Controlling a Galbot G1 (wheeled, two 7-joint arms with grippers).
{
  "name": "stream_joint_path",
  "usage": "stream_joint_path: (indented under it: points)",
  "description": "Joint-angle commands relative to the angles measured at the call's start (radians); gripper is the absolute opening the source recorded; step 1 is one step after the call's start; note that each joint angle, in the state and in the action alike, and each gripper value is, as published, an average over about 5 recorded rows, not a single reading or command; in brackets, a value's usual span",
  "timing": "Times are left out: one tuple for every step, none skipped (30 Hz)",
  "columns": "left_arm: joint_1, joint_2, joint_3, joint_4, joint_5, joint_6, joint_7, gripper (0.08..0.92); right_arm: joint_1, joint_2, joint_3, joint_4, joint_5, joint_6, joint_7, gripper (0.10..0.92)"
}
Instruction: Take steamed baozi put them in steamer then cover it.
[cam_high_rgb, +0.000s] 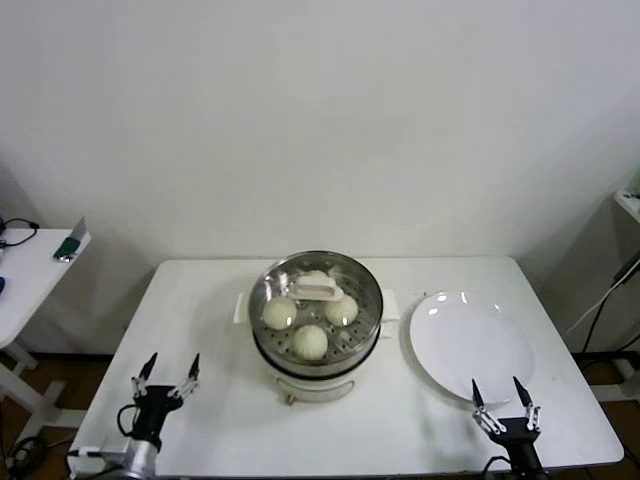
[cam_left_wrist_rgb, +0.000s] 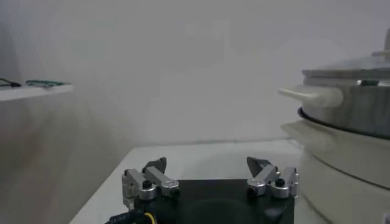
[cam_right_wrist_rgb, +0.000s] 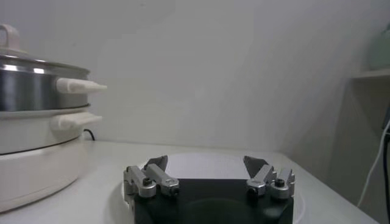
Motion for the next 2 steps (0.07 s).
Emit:
stream_joint_path:
  points:
    - [0.011, 0.0, -0.005, 0.036, -0.029, -0.041, 0.004, 0.823, -0.001, 0.002, -0.002, -0.003, -0.001, 0.002, -0.001, 0.823]
    - [0.011, 0.0, -0.005, 0.036, -0.029, -0.041, 0.004, 0.823, -0.001, 0.002, -0.002, -0.003, -0.002, 0.003, -0.001, 0.823]
